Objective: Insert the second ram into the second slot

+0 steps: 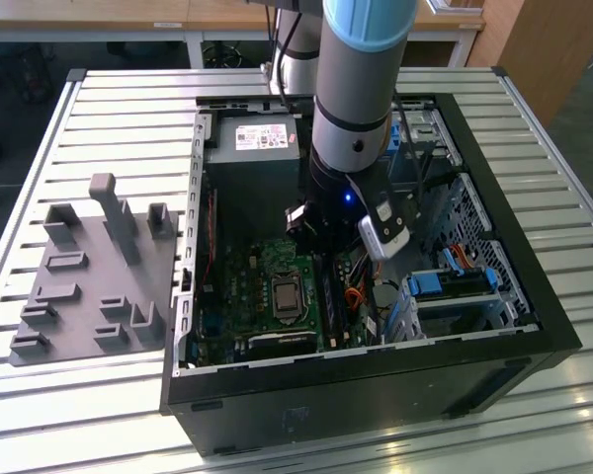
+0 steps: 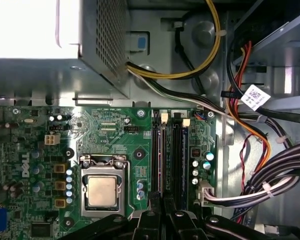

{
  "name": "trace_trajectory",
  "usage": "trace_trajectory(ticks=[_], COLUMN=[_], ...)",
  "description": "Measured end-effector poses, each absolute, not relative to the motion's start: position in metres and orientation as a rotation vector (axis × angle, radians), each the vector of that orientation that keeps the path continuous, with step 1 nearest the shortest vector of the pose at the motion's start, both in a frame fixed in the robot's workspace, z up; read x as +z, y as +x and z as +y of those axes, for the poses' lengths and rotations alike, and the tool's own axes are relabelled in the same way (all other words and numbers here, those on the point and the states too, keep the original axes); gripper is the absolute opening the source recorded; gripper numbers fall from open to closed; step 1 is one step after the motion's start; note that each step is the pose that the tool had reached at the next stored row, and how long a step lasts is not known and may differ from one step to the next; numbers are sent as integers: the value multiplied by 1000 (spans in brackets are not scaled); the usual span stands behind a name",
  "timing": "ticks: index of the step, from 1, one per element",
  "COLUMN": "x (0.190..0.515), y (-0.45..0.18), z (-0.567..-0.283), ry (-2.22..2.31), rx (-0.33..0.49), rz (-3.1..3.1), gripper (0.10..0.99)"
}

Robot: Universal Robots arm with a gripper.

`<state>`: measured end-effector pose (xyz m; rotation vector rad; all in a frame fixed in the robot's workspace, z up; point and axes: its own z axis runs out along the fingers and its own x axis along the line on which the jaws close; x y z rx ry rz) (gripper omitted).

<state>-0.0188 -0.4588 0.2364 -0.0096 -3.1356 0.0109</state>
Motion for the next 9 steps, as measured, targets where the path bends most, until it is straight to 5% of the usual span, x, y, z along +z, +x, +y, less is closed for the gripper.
trace_trajectory(ticks=[9], x=[232], y=[-19], z=[-459], ry=[-10], rx=[12], rz=[-3136], gripper=[137])
